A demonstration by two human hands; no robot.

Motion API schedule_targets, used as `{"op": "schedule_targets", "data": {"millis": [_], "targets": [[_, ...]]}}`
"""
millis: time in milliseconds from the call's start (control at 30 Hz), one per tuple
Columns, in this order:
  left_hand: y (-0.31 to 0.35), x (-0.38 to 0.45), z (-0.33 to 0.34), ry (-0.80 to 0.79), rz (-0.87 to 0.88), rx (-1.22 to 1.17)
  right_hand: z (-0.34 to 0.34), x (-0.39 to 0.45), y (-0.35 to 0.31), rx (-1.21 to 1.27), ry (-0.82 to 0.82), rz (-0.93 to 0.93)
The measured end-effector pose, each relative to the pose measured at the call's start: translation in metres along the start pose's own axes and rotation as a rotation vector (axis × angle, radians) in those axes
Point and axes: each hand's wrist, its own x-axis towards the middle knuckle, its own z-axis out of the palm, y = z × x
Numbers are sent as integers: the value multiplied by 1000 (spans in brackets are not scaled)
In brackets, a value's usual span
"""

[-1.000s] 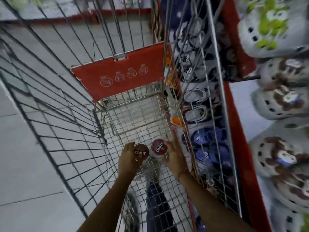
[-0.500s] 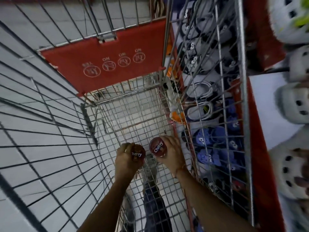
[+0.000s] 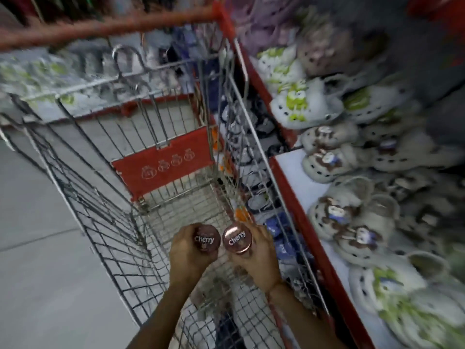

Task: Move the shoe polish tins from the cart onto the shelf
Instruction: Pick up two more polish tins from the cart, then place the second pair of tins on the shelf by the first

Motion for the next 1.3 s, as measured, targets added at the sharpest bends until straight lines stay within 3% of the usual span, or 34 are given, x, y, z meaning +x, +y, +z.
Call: {"op": "schedule_targets", "data": {"millis": [300,600,900,1300], "targets": [[131,-56,-82,-131,379,-146,-118,-90,-91,64,380,-64],[281,-118,-110,-265,672,-215,-257,-194,-148,11,718,-27],[405,-211,-70,-536,855,-310,-371,-312,-159,-156,1088,149],[515,-361,12,-708,1097,-162,-478,-431,-91,-306,1298,557]]}}
